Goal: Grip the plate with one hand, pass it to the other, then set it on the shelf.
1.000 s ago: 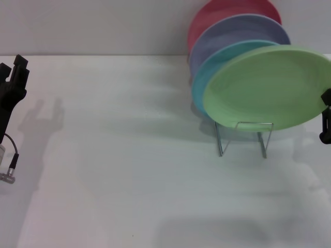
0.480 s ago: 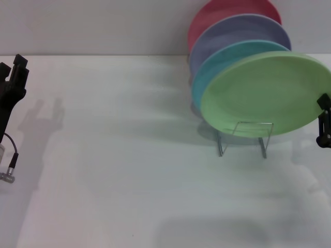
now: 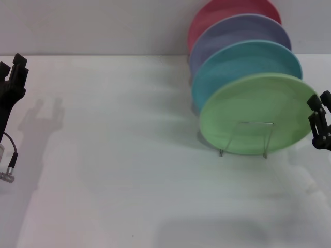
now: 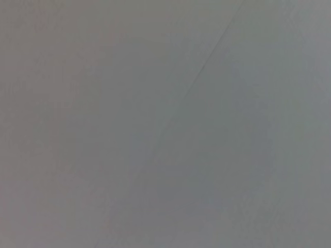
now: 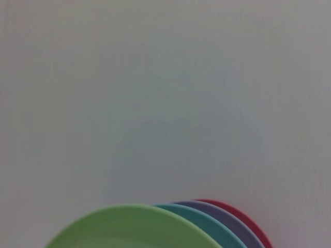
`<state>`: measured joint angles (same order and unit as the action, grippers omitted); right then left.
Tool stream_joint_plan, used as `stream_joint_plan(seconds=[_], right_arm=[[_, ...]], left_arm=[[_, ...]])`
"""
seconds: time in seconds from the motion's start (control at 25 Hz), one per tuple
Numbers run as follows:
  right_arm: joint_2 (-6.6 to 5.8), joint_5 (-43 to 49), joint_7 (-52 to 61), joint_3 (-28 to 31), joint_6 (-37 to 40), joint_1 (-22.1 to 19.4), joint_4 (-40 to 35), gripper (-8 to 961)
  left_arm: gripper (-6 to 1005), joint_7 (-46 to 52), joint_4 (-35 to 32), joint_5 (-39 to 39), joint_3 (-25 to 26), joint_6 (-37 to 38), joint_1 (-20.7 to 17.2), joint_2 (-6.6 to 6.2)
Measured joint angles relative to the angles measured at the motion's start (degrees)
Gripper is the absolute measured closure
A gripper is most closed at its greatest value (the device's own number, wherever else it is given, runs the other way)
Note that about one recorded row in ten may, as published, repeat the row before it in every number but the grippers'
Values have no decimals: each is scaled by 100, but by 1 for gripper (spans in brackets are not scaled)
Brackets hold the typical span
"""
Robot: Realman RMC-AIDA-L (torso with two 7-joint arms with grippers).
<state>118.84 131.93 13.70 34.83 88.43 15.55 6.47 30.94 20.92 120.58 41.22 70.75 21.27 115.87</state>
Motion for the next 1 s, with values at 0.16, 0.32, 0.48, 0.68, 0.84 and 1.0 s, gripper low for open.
stream_joint_plan(seconds=[0.16,0.32,0.48,0.68,0.84,1.0], right_arm=[[3,2,2,-13,29,7,-5,763],[-2,45,32,-16,88,24,-1,742],[-8,84,315,33,797,-83,-27,726],[-1,-771,1596,911,2380,-569,-261,690],[-27,-1547,2142,1369,2356,-618,-622,661],[-103,-1757,2444,1419,1912,-279,-1398,649]], left_arm=[[405,0,0,0,0,0,0,-3],[402,0,0,0,0,1,0,-4],[400,0,-7,0,1,1,0,-13],[397,-83,-85,6,149,132,-5,-40],[395,-360,-334,9,276,409,35,-49],[393,-1107,-794,95,277,1062,181,52]])
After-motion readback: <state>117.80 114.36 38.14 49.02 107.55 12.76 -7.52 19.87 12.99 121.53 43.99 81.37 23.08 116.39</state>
